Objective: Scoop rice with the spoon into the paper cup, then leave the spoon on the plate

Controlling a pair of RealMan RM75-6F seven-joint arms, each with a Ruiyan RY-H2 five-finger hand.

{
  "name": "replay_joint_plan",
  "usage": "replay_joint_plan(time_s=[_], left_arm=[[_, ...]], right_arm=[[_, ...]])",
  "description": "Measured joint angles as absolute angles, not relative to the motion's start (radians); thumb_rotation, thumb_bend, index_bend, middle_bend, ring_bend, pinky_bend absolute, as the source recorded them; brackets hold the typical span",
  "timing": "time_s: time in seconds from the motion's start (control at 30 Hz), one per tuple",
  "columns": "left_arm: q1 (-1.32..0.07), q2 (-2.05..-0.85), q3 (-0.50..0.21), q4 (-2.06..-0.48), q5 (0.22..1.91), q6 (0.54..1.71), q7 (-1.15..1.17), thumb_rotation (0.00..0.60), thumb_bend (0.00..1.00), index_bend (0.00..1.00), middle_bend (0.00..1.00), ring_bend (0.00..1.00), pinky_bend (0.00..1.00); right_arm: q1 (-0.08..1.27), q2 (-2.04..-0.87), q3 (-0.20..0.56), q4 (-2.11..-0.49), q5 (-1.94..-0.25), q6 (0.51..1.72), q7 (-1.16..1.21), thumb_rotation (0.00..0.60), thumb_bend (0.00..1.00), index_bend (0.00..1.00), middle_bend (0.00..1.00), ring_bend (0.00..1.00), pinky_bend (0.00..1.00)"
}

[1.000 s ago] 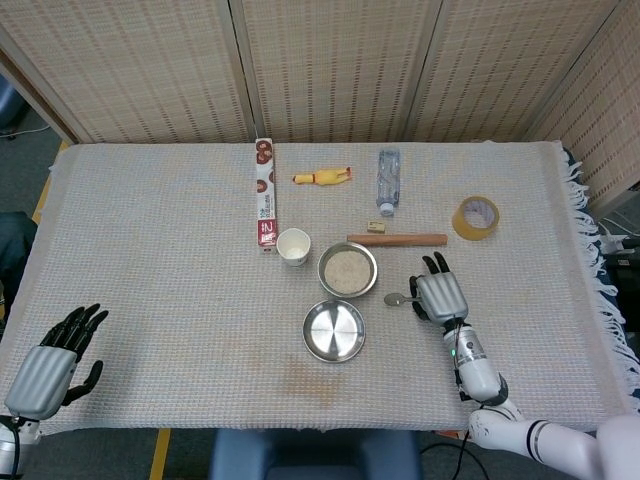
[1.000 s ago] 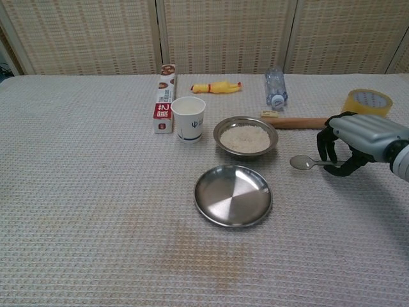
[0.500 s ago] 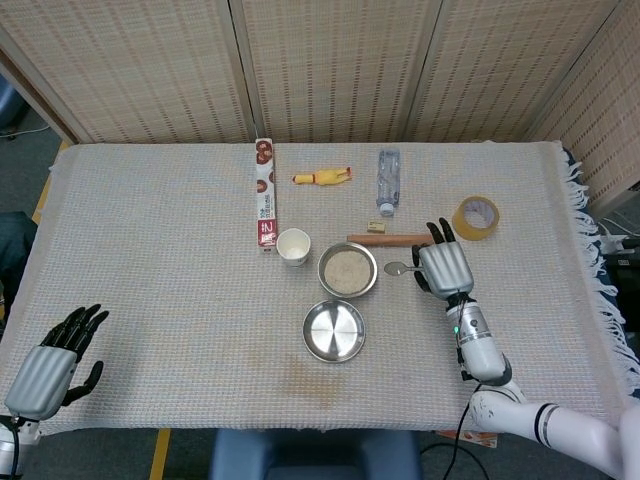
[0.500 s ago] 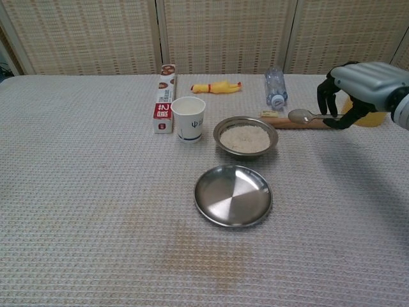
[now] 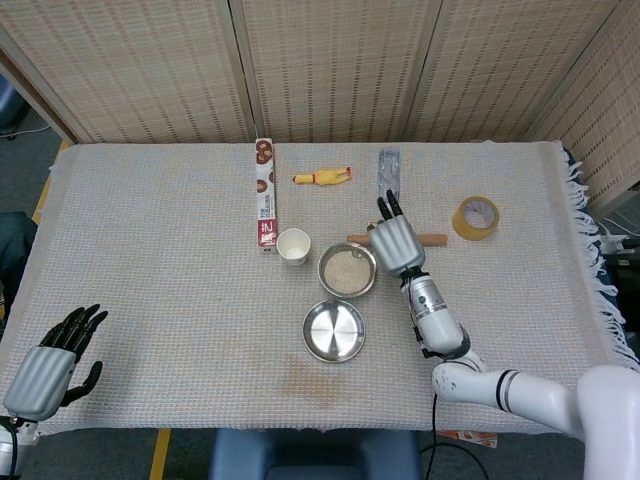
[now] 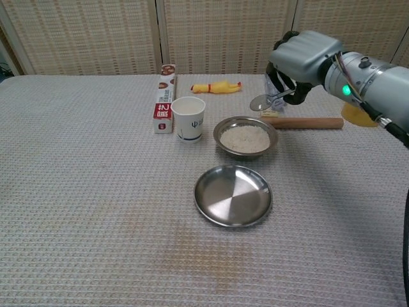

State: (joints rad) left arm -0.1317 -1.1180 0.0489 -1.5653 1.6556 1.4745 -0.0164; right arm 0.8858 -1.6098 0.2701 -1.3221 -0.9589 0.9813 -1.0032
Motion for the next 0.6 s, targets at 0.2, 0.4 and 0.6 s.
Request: replay_joint_plan(time_s=[0.2, 0.4, 0.6], left_arm=[[-0.131, -1.114, 0.049, -1.564, 1.657, 1.478, -0.025, 0.600, 0.48, 0.00, 0.00, 0.00, 0.20], [-0.127, -1.110, 0.050, -1.565, 1.664, 1.488, -0.035, 0.600, 0.48, 0.00, 0.00, 0.00, 0.20], [-0.127, -1.110, 0.051, -1.563, 1.663, 1.485, -0.036, 0.600, 0.48, 0.00, 0.00, 0.00, 0.20]], right_arm=[[0.952, -1.666, 0.251, -1.273, -0.901, 0.967, -1.097, 0.600, 0.33, 0.93, 0.57, 0.08, 0.03], [0.981, -1.702, 0.230, -1.233, -0.869, 0.958, -1.161, 0.600, 0.32, 0.93, 0.57, 0.07, 0.03], [1.013, -1.743, 0.191, -1.198, -0.818, 0.958, -1.237, 0.600, 0.33, 0.93, 0.57, 0.08, 0.03]])
